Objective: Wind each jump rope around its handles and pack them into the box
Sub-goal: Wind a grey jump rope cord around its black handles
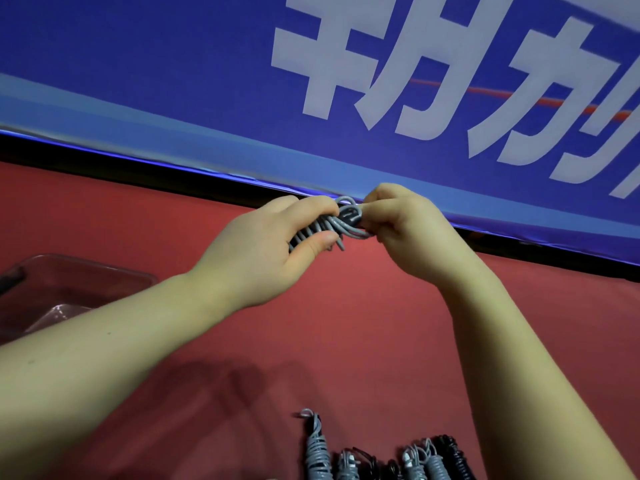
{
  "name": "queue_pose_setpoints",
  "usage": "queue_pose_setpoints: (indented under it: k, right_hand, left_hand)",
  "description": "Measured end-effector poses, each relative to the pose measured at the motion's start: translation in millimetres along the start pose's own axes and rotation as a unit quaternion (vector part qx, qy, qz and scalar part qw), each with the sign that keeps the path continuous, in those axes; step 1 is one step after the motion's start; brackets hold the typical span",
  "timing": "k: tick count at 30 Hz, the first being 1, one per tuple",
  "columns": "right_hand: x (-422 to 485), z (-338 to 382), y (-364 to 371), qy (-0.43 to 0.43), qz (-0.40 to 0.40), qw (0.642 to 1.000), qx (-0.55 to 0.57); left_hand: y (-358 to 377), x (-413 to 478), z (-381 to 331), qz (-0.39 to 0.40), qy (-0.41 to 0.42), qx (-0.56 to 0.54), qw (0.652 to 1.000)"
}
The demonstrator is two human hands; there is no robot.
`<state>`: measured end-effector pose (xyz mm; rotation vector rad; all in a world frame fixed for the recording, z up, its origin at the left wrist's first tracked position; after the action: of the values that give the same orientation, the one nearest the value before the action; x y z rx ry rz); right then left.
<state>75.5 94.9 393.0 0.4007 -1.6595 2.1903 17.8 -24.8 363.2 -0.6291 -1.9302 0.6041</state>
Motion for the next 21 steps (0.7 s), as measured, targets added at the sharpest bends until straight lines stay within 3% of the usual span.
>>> queue_pose_setpoints:
  k: [3, 6, 11, 13, 16, 21]
  right_hand:
    - [-4.6, -5.2, 0.8, -0.053, -0.063, 0.994, 0.070]
    - [-7.3, -8.3, 0.5, -0.054, -0.117, 0.985, 0.114]
    - [-7.5, -8.7, 6.4, -0.048, -0.070, 0.967, 0.242]
    - [-6.8, -9.3, 18.4, -0.041, -0.041, 0.936, 0.346]
    - [-3.4, -11.9, 27.7, -0.033, -0.040, 0.860, 0.508]
    - [5.7, -8.1, 36.9, -0.017, -0.059, 0.771, 0.633]
  left_hand:
    - [2.8, 1.3, 0.5, 0.013, -0.001, -0.033, 0.999]
    - [4.5, -0.8, 1.7, 0.018, -0.002, -0.045, 0.999]
    - [5.2, -2.2, -1.6, 0.031, 0.006, -0.103, 0.994]
    - [8.7, -2.9, -2.5, 0.050, 0.000, -0.183, 0.982]
    - [7.7, -1.0, -4.2, 0.059, -0.007, -0.265, 0.962]
    - [6.9, 1.1, -12.3, 0.058, 0.000, -0.326, 0.944]
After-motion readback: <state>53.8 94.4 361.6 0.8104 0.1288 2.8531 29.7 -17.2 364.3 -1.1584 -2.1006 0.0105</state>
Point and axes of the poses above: each hand's wrist, its own x-axis towards the middle knuckle, its own y-axis out of the palm, z = x × y, the point moved 9 cm from there along x, towards the middle knuckle, and after that the axes turned 4 degrees about x, right-handed, at the moved point
